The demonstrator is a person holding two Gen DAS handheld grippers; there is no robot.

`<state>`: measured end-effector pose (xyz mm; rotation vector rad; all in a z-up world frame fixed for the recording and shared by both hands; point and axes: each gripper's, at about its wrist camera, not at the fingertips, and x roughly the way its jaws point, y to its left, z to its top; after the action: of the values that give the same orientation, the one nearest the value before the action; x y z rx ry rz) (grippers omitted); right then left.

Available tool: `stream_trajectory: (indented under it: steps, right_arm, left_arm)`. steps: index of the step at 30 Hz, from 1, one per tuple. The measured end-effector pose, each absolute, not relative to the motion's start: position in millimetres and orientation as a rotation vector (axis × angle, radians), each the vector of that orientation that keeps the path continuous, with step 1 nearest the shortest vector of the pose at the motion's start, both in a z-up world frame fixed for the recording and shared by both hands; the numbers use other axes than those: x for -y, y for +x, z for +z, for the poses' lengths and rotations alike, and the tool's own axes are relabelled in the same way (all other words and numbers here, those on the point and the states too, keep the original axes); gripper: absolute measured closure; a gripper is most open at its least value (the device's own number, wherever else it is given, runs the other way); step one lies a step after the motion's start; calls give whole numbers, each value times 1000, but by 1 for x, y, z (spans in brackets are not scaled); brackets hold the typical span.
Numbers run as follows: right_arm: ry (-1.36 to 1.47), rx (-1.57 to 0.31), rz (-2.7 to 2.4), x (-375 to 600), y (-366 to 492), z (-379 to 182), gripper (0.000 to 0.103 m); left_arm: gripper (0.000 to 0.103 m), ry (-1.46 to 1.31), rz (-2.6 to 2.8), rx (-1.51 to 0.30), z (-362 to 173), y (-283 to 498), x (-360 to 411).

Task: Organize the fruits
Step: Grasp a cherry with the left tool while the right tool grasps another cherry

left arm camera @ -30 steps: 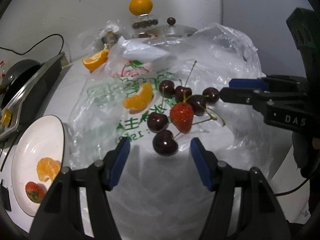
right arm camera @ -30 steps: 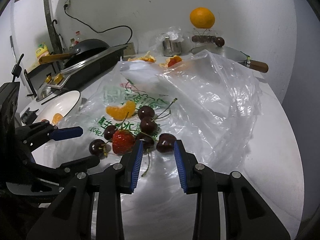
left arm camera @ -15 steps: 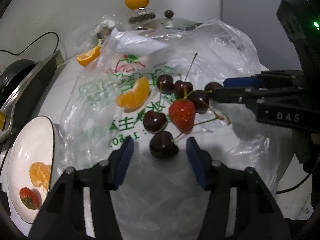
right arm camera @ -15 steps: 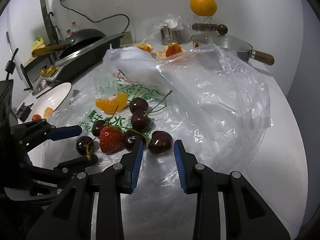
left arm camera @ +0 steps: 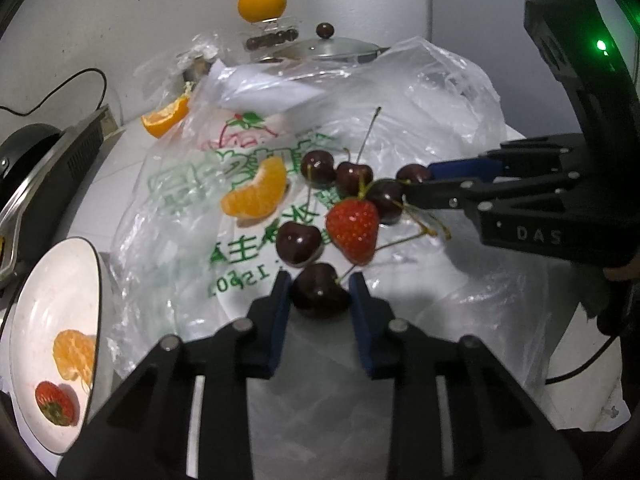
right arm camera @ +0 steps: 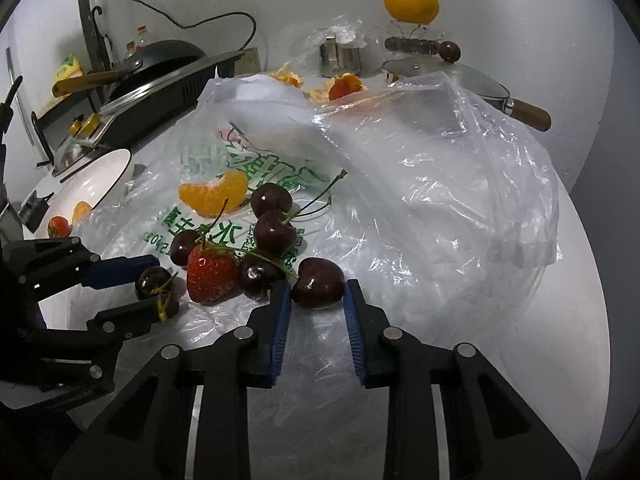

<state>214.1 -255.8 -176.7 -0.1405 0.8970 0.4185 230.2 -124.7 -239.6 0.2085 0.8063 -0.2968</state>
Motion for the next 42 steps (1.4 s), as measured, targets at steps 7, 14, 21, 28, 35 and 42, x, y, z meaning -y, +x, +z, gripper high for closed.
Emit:
stream_trajectory:
  steps: [7, 14, 21, 28, 35, 42]
  right_arm:
    - [-129, -882, 416, 256, 209, -172, 75]
    - [-134, -862, 411, 254, 205, -161, 75]
    - [-148, -840, 414, 249, 199, -150, 75]
    - [-164, -817, 420, 241, 190, -140, 75]
    - [-181, -795, 433, 231, 183, -129, 75]
    - [-198, -783, 449, 216, 176, -122, 75]
  left_arm:
    - [73, 196, -309, -790, -233, 226, 122]
    - [73, 187, -316, -771, -224, 222, 118]
    - [73, 164, -320, -743, -213, 216, 112]
    - [73, 150, -319, -704, -202, 207, 106]
    - [73, 136, -303, -669, -191, 197, 96]
    - [73, 122, -277, -638, -183, 186, 80]
